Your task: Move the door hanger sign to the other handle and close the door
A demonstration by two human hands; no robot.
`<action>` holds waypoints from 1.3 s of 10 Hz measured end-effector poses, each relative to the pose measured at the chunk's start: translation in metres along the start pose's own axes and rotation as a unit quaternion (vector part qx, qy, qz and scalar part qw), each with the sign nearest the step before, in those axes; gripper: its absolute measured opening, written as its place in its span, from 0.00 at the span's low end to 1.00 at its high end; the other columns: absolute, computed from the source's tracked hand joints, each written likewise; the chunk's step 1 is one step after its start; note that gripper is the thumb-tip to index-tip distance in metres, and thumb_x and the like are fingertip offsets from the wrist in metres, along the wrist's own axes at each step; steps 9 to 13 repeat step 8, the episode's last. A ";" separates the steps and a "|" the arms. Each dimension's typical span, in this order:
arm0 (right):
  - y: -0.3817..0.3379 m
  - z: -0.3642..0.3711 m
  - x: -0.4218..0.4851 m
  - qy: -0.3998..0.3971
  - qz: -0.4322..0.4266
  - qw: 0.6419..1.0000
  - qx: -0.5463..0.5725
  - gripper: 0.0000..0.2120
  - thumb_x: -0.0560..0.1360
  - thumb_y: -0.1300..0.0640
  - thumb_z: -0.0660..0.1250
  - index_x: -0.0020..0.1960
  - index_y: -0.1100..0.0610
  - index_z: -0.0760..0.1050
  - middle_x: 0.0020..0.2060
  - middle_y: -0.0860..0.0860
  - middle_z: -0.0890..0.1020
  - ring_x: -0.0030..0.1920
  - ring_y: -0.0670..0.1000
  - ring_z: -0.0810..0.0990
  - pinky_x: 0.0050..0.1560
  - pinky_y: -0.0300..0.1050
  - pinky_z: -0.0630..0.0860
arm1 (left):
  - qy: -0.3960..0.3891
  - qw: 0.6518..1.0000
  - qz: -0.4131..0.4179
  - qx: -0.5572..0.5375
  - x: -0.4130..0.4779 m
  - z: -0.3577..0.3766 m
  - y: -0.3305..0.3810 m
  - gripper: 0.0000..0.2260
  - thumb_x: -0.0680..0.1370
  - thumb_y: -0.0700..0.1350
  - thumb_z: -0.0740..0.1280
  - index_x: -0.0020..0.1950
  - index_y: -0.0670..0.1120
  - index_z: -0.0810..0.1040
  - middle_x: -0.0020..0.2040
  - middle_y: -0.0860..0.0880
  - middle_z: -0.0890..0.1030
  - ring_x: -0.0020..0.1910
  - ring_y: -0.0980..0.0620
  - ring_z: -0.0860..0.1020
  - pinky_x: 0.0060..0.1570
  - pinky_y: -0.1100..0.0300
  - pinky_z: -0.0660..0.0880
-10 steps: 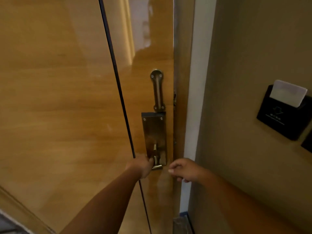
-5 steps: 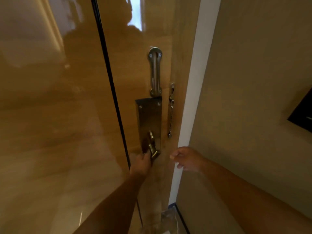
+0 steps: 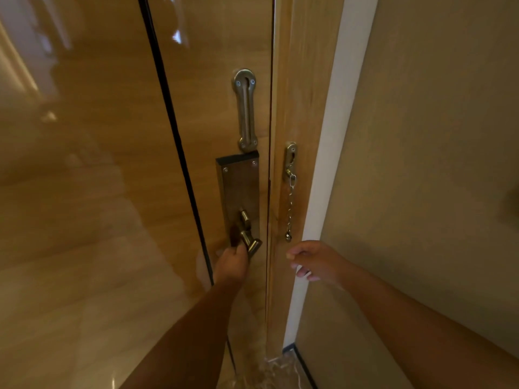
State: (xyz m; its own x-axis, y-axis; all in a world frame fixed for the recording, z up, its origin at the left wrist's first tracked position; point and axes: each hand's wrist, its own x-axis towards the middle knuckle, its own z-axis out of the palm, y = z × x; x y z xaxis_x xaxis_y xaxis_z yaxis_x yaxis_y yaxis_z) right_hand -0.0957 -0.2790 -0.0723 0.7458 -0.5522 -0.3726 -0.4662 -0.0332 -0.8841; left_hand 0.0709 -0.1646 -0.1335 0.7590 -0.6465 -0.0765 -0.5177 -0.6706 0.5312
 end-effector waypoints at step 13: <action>0.008 -0.007 -0.053 0.058 -0.126 0.986 -0.089 0.09 0.73 0.54 0.67 0.53 0.50 0.75 0.42 0.45 0.76 0.37 0.38 0.74 0.30 0.30 0.70 | 0.024 0.989 0.020 0.143 -0.027 -0.066 0.044 0.21 0.75 0.60 0.50 0.55 0.51 0.74 0.47 0.47 0.79 0.47 0.46 0.75 0.52 0.45 0.68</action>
